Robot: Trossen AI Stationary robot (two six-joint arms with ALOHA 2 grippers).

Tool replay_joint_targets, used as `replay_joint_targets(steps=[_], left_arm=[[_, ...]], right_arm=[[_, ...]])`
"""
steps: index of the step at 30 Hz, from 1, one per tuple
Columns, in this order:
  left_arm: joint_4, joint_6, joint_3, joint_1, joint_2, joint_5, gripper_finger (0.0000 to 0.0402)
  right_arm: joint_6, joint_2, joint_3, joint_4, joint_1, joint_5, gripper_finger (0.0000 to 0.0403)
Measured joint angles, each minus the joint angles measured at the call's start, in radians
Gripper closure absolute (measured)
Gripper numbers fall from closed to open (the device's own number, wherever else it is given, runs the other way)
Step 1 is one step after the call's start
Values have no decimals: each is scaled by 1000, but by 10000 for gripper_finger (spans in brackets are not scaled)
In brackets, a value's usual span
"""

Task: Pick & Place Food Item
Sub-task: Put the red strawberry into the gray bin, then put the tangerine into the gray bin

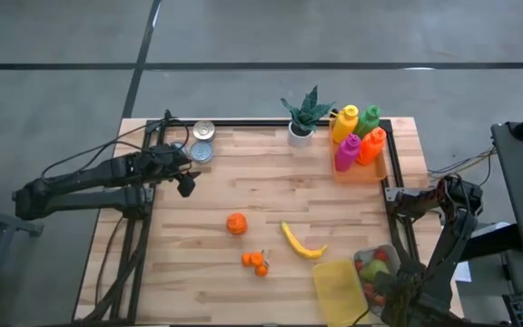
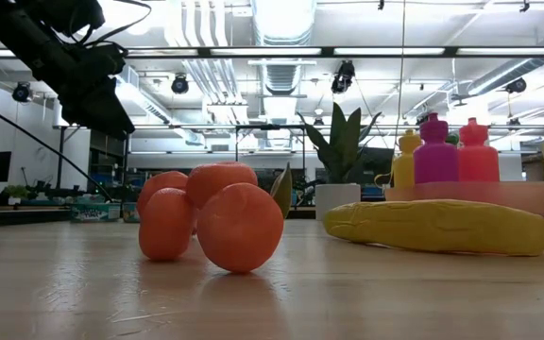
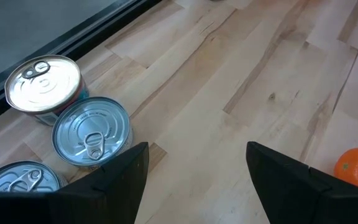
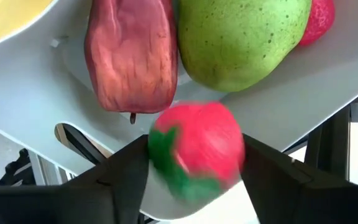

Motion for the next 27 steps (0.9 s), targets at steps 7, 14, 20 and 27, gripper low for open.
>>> replay_joint_targets(steps=[7, 14, 20, 27], left_arm=[[0, 0, 0, 0, 0, 0, 126], [0, 0, 0, 0, 0, 0, 126], [0, 0, 0, 0, 0, 0, 126], [0, 0, 0, 0, 0, 0, 126]], right_arm=[[-7, 0, 0, -2, 0, 0, 109], [-28, 0, 0, -9, 0, 0, 88], [-59, -19, 0, -14, -12, 1, 87], [-242, -67, 0, -103, -40, 118, 88]])
